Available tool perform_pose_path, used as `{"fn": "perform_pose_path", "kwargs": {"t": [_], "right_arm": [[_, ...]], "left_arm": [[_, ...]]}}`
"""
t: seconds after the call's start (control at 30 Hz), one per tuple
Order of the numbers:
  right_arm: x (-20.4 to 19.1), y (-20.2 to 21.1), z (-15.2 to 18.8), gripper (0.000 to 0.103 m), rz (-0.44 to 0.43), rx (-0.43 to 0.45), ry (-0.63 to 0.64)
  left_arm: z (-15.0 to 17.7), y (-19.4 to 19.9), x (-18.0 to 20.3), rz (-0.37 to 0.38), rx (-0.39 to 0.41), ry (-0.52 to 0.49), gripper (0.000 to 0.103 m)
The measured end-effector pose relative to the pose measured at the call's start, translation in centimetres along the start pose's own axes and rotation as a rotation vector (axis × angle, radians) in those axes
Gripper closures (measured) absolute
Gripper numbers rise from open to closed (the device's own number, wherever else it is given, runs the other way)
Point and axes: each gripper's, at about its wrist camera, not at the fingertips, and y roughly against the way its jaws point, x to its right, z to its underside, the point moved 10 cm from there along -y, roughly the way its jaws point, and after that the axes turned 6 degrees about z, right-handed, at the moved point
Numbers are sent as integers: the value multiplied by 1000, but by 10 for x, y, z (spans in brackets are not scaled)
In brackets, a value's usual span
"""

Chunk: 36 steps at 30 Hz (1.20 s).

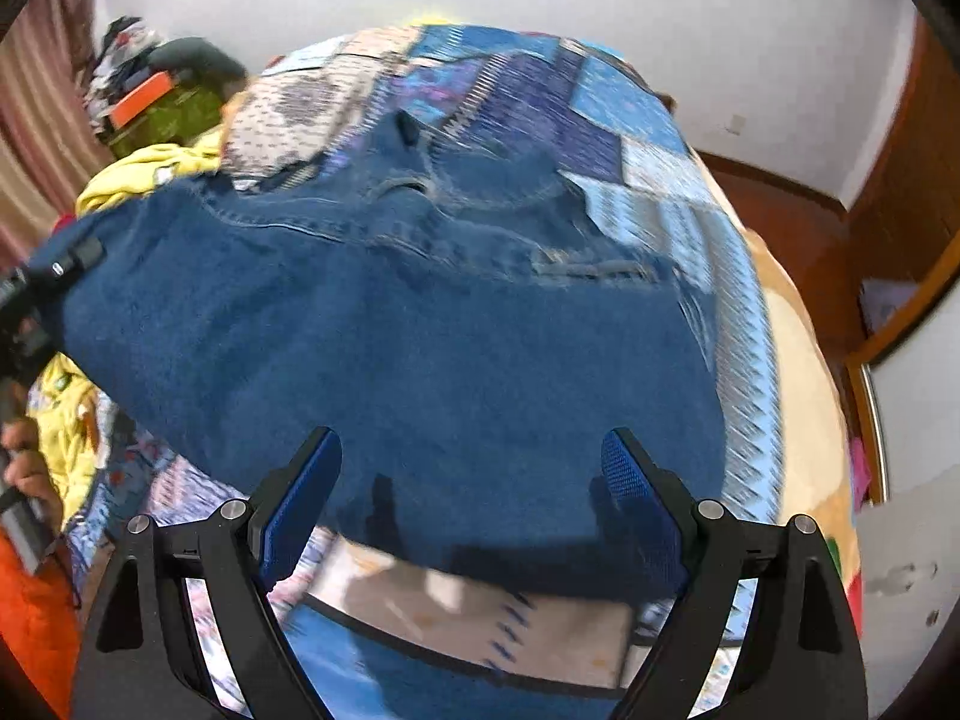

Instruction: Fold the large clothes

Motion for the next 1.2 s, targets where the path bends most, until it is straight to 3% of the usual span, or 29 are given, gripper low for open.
{"fn": "perform_pose_path", "kwargs": {"t": [0.17,0.3,0.4,0.53,0.63,0.8,0.9,1.0,1.13,1.2], "right_arm": [[-56,-24,-8,16,-74,-29,74],[-96,-55,10,16,-135,-104,127],[-99,-74,26,13,-158,-143,57],[-98,-62,32,13,-171,-143,113],[-79,-37,30,13,-245,-131,39],[5,6,46,13,-235,-37,-220],[62,15,81,13,-159,-68,-335],[119,25,117,13,-52,-83,-418],[153,37,139,12,-12,-86,-486],[166,43,149,12,7,-84,-503]], "left_arm": [[-7,38,28,-63,35,-128,80],[2,42,28,-119,16,-172,80],[15,33,19,-155,-16,-171,80],[17,28,33,-150,-13,-168,80],[15,16,58,-130,-23,-203,80],[43,-35,132,-90,-99,-364,80],[83,-67,173,-45,-176,-449,80],[149,-102,199,-3,-307,-555,80],[236,-131,186,-23,-522,-651,80],[260,-132,177,-24,-578,-665,80]]}}
